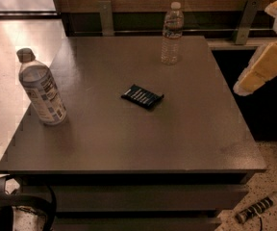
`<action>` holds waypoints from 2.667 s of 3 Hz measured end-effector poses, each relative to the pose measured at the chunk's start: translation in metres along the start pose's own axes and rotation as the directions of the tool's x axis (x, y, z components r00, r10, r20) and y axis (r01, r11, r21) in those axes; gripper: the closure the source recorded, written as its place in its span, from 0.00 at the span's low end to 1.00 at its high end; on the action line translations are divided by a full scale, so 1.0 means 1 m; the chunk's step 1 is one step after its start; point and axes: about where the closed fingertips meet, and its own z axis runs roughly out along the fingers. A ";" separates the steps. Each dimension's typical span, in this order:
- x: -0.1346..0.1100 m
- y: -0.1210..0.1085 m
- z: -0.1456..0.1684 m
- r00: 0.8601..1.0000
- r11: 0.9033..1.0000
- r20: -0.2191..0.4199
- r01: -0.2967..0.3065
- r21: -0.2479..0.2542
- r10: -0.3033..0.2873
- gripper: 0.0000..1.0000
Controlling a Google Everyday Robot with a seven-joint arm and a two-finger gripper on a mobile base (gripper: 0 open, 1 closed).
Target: Move water bottle near blue plastic bottle
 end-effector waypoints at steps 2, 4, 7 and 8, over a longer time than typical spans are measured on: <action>-0.005 -0.060 0.073 0.936 0.960 0.248 -0.273 0.064 0.250 0.00; -0.041 -0.115 0.096 0.834 0.915 0.472 -0.383 0.123 0.286 0.00; -0.087 -0.137 0.173 0.755 0.928 0.562 -0.367 -0.064 0.337 0.00; -0.102 -0.141 0.200 0.711 0.921 0.597 -0.365 -0.139 0.372 0.00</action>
Offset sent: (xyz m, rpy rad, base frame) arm 0.1971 -0.0248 0.0075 0.6074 -0.5281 -0.2479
